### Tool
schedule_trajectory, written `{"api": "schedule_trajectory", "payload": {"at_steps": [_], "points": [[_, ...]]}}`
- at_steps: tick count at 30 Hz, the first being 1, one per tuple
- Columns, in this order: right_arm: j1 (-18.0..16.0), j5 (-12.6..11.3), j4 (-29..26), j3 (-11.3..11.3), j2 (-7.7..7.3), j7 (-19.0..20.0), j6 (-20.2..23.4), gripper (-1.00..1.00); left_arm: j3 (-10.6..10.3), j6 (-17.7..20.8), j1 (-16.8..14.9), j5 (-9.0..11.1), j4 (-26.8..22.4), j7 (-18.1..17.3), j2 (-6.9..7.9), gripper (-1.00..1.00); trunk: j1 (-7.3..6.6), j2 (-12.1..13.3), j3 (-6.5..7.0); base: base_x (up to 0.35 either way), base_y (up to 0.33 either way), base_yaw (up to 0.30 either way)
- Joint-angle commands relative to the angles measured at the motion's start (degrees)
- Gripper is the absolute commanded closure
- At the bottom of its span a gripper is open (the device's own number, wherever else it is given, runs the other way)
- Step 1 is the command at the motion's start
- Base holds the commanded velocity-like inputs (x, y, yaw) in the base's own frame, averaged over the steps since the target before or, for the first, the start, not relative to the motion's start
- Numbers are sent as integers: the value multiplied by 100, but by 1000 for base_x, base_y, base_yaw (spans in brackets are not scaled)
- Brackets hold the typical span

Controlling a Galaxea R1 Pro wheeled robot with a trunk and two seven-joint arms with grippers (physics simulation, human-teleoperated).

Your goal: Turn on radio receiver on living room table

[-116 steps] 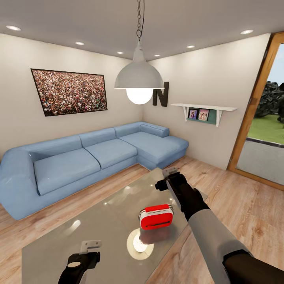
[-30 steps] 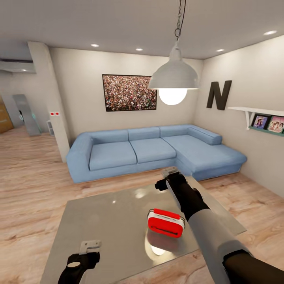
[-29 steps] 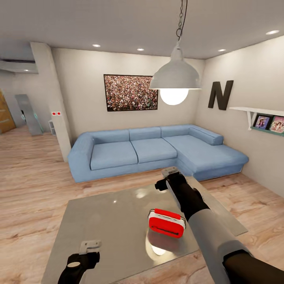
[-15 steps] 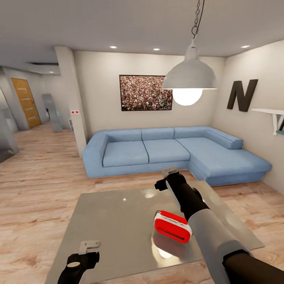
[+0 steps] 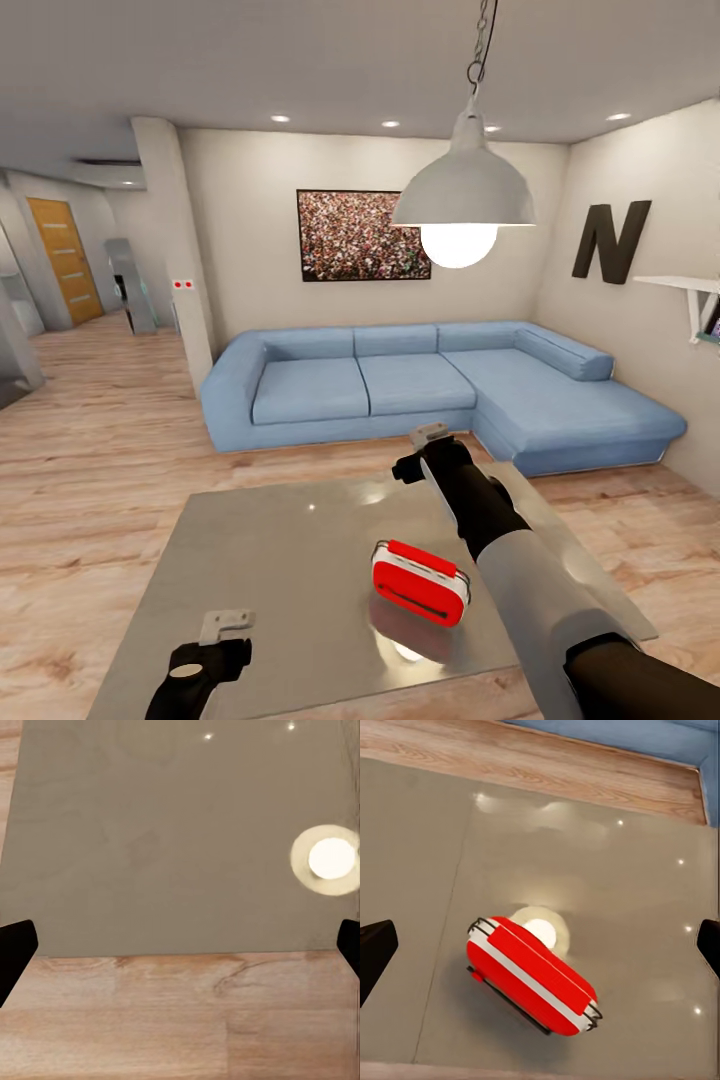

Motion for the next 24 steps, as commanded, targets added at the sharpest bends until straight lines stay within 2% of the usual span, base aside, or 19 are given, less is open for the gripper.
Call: {"api": "schedule_trajectory", "payload": {"at_steps": [1,7,16,24], "points": [[-1,0,0,0,0,0,0,-100,1,0,0,0,0,0,0,-100,0,0,0,160,-303,0],[2,0,0,0,1,0,0,-100,6,0,0,0,0,0,0,-100,0,0,0,153,-250,0],[1,-2,0,8,0,0,0,-100,11,0,0,0,0,-1,8,-100,0,0,0,22,-62,0],[0,-17,6,53,-3,6,0,-100,98,0,0,0,0,0,7,-100,0,0,0,0,-259,0]]}}
